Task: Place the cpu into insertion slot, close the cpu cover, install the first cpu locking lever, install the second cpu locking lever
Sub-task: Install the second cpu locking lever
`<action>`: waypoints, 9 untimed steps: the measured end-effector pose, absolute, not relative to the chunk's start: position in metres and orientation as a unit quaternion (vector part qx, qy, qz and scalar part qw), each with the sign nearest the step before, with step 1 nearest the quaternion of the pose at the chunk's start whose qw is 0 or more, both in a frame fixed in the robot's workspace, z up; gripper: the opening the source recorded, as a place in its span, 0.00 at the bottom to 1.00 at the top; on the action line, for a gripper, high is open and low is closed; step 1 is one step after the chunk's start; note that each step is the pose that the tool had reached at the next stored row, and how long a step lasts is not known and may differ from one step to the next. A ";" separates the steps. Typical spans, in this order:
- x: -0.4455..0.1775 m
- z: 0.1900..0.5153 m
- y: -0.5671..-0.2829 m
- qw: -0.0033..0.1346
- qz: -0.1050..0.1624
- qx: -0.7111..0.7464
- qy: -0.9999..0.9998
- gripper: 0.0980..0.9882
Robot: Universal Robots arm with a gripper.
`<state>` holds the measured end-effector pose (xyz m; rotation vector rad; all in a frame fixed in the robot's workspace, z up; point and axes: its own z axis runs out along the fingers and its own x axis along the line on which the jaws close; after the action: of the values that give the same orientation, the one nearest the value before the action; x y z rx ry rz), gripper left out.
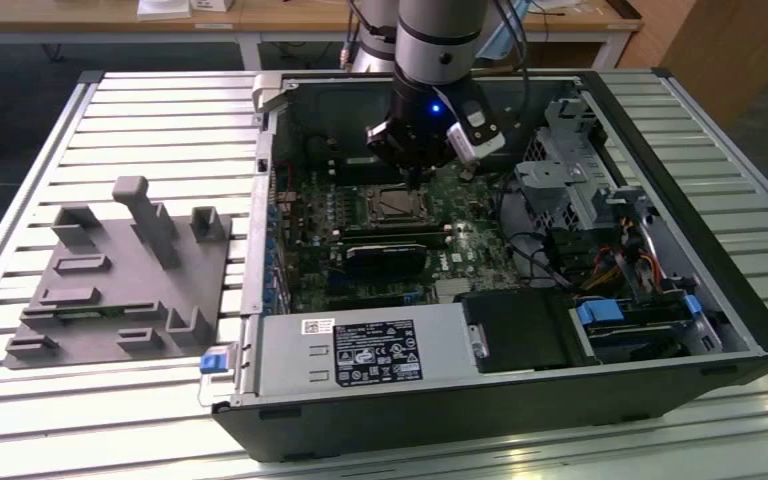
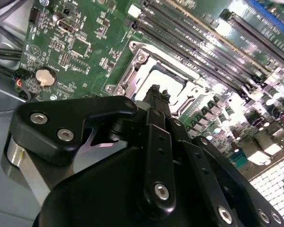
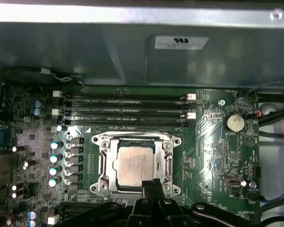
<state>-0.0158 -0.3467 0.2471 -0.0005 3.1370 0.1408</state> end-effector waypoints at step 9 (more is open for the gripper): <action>-0.016 0.246 -0.351 -0.003 0.048 0.000 0.999 0.01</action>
<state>-0.0158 -0.3508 0.2455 0.0001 3.1440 0.1515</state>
